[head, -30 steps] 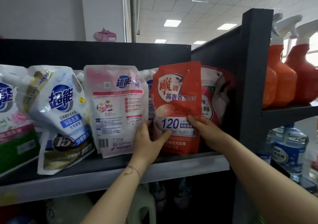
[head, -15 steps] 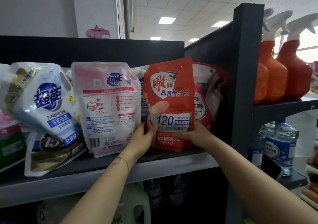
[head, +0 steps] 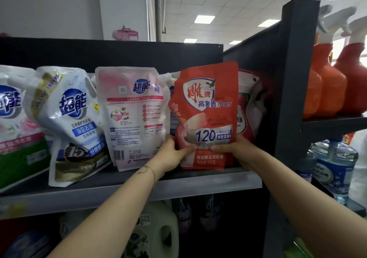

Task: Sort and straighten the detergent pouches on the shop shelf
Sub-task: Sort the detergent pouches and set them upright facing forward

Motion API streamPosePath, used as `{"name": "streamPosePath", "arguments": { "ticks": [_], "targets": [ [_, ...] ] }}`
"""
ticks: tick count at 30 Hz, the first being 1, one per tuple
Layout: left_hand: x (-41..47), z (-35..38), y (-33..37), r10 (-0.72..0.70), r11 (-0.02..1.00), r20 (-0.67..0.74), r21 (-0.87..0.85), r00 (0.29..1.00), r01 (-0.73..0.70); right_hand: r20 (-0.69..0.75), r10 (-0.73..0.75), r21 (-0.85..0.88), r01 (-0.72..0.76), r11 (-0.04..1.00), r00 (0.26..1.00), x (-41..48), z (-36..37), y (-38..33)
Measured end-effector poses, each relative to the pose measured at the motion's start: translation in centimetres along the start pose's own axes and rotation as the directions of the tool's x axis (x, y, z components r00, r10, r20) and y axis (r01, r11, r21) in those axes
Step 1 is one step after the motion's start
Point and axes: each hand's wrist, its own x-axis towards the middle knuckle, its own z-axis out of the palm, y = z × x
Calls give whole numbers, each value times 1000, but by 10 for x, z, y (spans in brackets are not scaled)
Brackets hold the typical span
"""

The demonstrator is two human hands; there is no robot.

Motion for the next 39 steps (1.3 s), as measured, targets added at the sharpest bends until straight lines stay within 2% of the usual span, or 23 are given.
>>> {"name": "streamPosePath", "arguments": {
  "ticks": [3, 8, 14, 16, 21, 28, 39],
  "targets": [
    [-6, 5, 8, 35, 998, -67, 46, 997, -32, -48, -2, 38, 4, 999, 999, 2, -1, 1],
    [-13, 10, 14, 155, 987, -142, -30, 978, -161, -35, -37, 104, 40, 994, 999, -1, -2, -8],
    [-20, -5, 29, 280, 944, -321, -79, 905, -320, -26, -88, 193, 92, 977, 996, -4, 16, -38],
    [-24, -18, 30, 291, 931, -334, -116, 896, -346, -21, -92, 247, 94, 964, 996, -3, 28, -46],
    [-48, -58, 29, 323, 914, -267, -162, 908, -373, 63, -103, 318, 77, 945, 993, -1, 71, -57],
    [-97, -126, 17, 300, 917, -369, -142, 880, -372, 194, -125, 297, 63, 953, 973, -2, 153, -72],
    [-208, -255, -1, 340, 938, -597, 161, 727, -307, 425, -192, 419, -4, 908, 885, -12, 318, -88]
  ]
}}
